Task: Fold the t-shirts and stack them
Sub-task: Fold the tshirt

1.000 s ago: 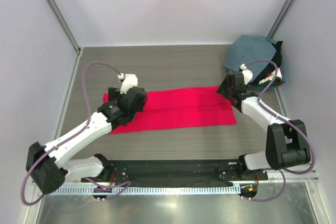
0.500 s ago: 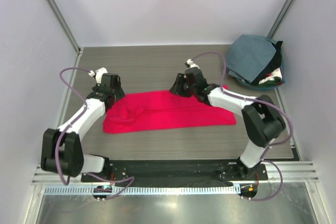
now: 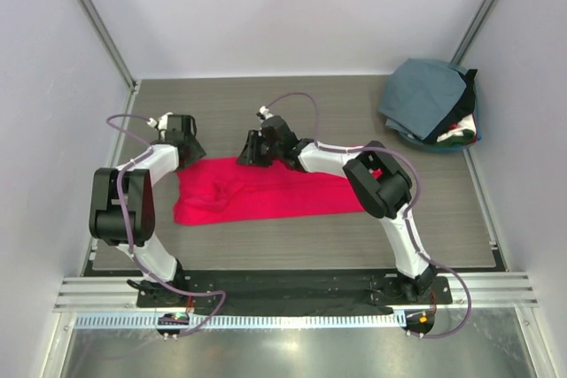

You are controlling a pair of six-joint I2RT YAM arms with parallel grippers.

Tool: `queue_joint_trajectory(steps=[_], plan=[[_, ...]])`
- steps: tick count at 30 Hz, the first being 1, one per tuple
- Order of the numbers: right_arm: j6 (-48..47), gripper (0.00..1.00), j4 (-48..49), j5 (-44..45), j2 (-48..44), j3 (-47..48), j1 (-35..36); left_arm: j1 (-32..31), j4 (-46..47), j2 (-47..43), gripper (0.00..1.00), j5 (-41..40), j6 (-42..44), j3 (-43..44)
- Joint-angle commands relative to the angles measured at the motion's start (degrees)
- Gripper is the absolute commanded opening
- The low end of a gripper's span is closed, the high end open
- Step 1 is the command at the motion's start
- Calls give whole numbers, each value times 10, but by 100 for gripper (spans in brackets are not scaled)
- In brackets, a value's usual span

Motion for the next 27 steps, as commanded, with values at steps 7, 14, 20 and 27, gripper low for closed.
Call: queue_joint_trajectory(steps=[7, 14, 20, 27], plan=[[58, 33, 16, 22, 65, 32, -20, 78, -37, 25, 48, -38, -80, 12], [21, 39, 26, 8, 28, 21, -22, 90, -21, -29, 50, -39, -68, -18], [-15, 53, 37, -29, -2, 22, -13, 68, -4, -135, 61, -103, -54, -55], [-39, 51, 13, -100, 11, 49, 3, 5, -15, -209, 64, -138, -44, -80]])
